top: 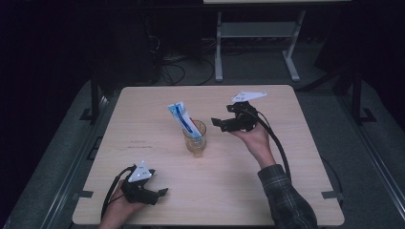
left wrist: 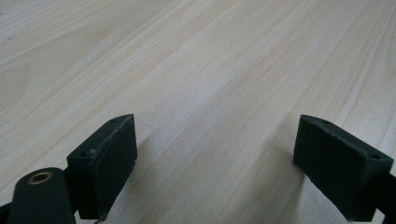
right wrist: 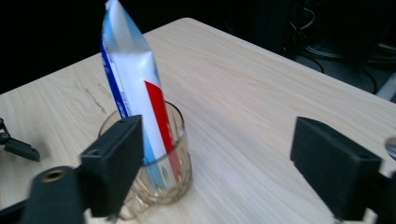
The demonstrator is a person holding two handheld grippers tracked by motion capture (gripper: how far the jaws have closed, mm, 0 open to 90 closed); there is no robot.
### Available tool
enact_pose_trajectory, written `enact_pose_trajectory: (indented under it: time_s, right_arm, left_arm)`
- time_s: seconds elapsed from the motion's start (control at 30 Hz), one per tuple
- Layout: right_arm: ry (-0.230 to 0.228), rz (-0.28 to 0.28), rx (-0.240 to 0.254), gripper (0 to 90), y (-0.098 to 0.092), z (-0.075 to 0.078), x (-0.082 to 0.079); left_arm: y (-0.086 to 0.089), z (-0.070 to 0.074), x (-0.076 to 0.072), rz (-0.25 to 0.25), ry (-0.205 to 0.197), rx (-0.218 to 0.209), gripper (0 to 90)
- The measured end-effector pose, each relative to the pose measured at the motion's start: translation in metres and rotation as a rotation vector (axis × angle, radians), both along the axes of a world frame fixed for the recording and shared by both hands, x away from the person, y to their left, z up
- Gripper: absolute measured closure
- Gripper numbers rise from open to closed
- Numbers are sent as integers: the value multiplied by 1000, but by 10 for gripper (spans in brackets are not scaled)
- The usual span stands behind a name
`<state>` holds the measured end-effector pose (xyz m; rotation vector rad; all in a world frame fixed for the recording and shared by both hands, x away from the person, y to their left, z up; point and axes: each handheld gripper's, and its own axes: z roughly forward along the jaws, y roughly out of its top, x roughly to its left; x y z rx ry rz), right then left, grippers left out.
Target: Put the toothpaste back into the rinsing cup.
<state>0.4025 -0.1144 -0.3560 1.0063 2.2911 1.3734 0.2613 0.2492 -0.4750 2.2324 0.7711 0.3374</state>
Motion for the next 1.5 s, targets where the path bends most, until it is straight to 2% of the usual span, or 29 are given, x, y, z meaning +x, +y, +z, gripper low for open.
enact_pose_trajectory:
  time_s: [0.1,0.2,0.27,0.3,0.5,0.9,1.27,1.37,1.5]
  right_arm:
    - [5,-30,9,124,-12,0,-3]
    - [30,-50,13,84,-26,-3,-4]
    - [42,-65,-6,22,-33,-4,-5]
    - [47,-76,-17,18,-36,-5,-6]
    - [39,-98,11,18,-57,-5,-12]
    - [36,-130,-23,11,-81,-12,-29]
    - [39,-183,-32,11,-110,-31,-55]
    - [47,-185,-23,11,-116,-36,-60]
    - [60,-184,-41,11,-122,-44,-66]
  left_arm:
    - [0,0,0,2,1,-2,128]
    - [0,0,0,1,1,-2,128]
    - [0,0,0,1,1,-2,128]
    - [0,0,0,1,1,-2,128]
    - [0,0,0,1,1,-4,128]
    - [0,0,-1,1,1,-3,128]
    - [-1,0,0,-5,1,-4,127]
    - [-1,0,0,-5,1,-4,127]
    - [-1,0,0,-5,1,-5,127]
